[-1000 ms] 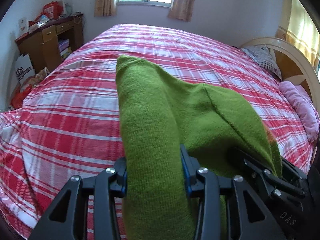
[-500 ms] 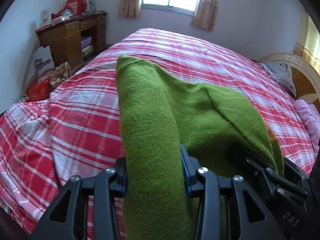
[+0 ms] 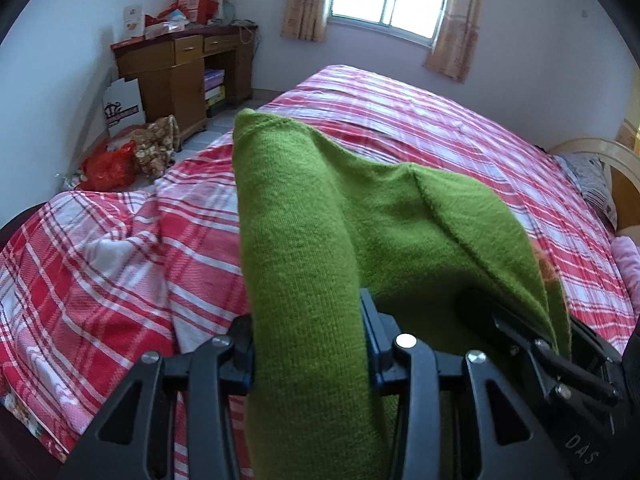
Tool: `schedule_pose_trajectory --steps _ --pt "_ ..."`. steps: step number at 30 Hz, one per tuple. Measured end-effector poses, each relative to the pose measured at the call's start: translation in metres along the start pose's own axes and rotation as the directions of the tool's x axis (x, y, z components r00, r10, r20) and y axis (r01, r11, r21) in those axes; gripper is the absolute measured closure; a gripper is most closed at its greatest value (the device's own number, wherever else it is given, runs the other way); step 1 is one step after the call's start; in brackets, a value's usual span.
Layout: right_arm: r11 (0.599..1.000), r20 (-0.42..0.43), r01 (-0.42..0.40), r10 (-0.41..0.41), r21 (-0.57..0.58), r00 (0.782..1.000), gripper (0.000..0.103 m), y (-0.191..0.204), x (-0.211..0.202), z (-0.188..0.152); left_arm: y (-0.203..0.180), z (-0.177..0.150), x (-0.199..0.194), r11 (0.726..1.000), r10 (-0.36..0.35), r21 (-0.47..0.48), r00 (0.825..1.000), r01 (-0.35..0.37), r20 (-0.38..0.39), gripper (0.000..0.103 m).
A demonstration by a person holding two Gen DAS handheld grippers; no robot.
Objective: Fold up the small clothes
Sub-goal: 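Carry the green sweater bundle with both grippers across the bed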
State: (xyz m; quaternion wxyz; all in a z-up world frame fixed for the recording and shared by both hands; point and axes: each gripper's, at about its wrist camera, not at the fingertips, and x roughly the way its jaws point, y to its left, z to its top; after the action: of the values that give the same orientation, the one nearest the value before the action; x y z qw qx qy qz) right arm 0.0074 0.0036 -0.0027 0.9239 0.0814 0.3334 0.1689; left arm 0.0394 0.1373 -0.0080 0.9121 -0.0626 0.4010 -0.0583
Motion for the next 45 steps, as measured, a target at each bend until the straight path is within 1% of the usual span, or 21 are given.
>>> schedule_pose_trajectory --steps 10,16,25,28,35,37,39,41,42,43,44,45 --pt "0.998 -0.002 -0.034 0.034 -0.046 0.999 0.06 0.018 0.036 0.022 0.028 0.021 0.017 0.999 0.045 -0.022 0.999 -0.045 0.012 0.061" --pt "0.996 0.021 -0.03 0.032 -0.082 0.999 0.06 0.022 0.064 0.039 0.04 0.041 0.036 0.997 0.073 -0.018 0.997 -0.072 0.036 0.061" --pt "0.997 0.041 -0.006 0.009 -0.073 0.999 0.062 0.007 0.11 0.056 0.043 0.065 0.074 0.991 0.135 0.018 0.988 -0.136 0.07 0.062" --pt "0.998 0.033 0.002 0.0 -0.058 0.999 0.063 0.0 0.127 0.059 0.044 0.067 0.085 0.988 0.151 0.015 0.986 -0.153 0.063 0.062" --pt "0.999 0.021 0.011 -0.01 -0.048 1.0 0.063 -0.007 0.145 0.062 0.045 0.069 0.097 0.983 0.183 0.007 0.982 -0.183 0.046 0.062" --pt "1.0 0.009 0.008 -0.008 -0.029 1.0 0.063 -0.012 0.149 0.06 0.048 0.069 0.1 0.985 0.175 -0.01 0.984 -0.175 0.026 0.061" --pt "1.0 -0.02 0.005 -0.005 0.004 1.0 0.063 -0.02 0.156 0.059 0.051 0.069 0.103 0.986 0.165 -0.025 0.986 -0.165 0.009 0.061" --pt "0.998 -0.055 -0.011 0.015 0.061 0.998 0.063 -0.032 0.165 0.058 0.055 0.07 0.107 0.989 0.138 -0.054 0.99 -0.139 -0.014 0.059" --pt "0.994 -0.081 -0.024 0.033 0.107 0.996 0.062 -0.041 0.171 0.056 0.058 0.07 0.109 0.99 0.121 -0.069 0.992 -0.122 -0.024 0.056" --pt "0.991 -0.093 -0.035 0.047 0.13 0.995 0.06 -0.046 0.174 0.055 0.064 0.071 0.111 0.991 0.087 -0.1 0.995 -0.091 -0.04 0.053" --pt "0.985 -0.111 -0.061 0.08 0.164 0.991 0.057 -0.053 0.178 0.051 0.069 0.07 0.113 0.99 0.065 -0.123 0.997 -0.07 -0.048 0.05" --pt "0.98 -0.122 -0.08 0.104 0.185 0.987 0.056 -0.057 0.18 0.05 0.079 0.068 0.115 0.986 0.027 -0.162 0.998 -0.036 -0.056 0.043"
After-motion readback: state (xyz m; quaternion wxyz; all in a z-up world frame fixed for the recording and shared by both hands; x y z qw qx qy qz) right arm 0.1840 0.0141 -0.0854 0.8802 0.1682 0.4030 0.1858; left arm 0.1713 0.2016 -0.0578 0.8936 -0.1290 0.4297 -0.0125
